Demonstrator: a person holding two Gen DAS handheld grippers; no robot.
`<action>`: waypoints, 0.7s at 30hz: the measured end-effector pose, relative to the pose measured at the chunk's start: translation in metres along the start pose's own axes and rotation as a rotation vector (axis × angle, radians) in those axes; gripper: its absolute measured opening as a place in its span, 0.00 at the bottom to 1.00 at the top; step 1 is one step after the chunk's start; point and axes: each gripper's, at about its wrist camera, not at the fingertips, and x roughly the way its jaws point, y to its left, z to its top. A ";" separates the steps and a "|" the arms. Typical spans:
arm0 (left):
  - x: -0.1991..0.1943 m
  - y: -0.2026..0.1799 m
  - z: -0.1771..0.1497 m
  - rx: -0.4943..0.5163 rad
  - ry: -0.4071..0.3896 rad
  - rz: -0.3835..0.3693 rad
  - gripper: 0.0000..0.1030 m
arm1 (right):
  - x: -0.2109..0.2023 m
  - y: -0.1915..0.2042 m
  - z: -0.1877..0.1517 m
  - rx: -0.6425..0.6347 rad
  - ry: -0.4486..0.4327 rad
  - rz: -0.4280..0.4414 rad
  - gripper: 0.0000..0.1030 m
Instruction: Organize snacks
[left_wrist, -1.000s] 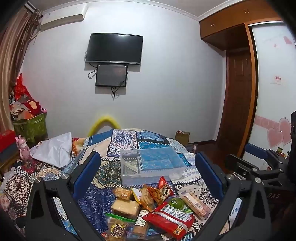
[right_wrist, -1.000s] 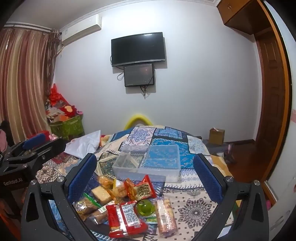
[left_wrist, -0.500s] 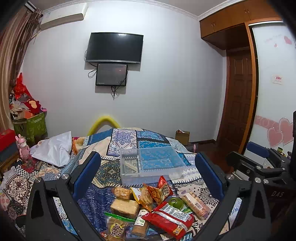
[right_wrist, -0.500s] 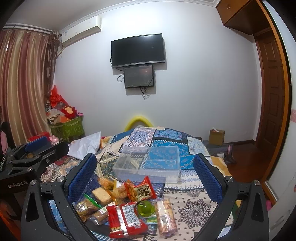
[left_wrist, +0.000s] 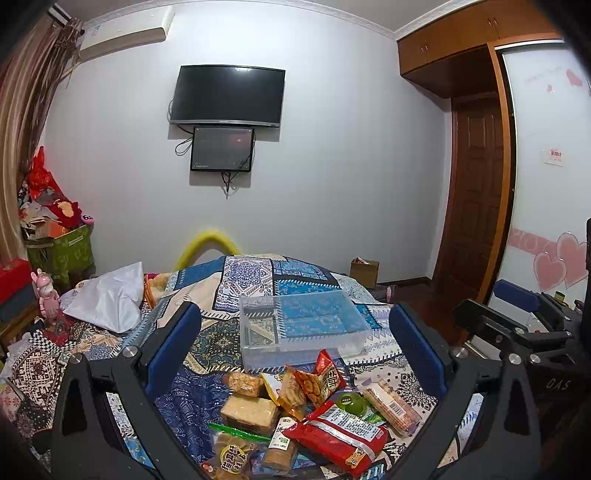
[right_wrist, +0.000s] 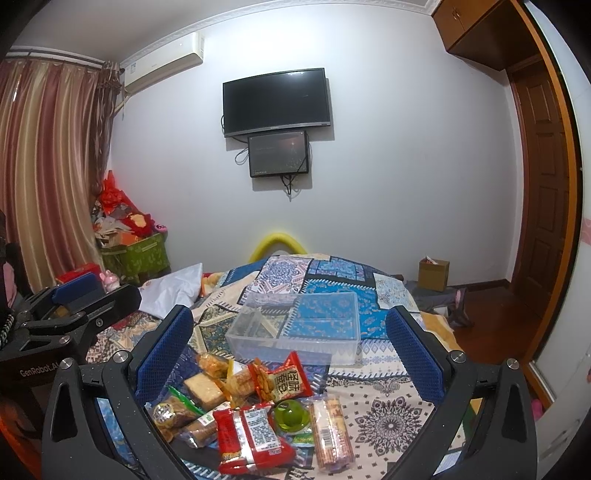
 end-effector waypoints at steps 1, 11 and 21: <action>0.000 0.000 0.000 0.000 0.000 0.000 1.00 | 0.000 0.000 0.000 0.001 -0.001 0.000 1.00; 0.001 0.001 -0.001 0.001 0.000 0.000 1.00 | -0.001 -0.001 -0.001 0.003 -0.005 0.003 1.00; 0.000 0.001 0.000 0.003 -0.003 0.000 1.00 | -0.002 -0.001 -0.002 0.005 -0.007 0.011 1.00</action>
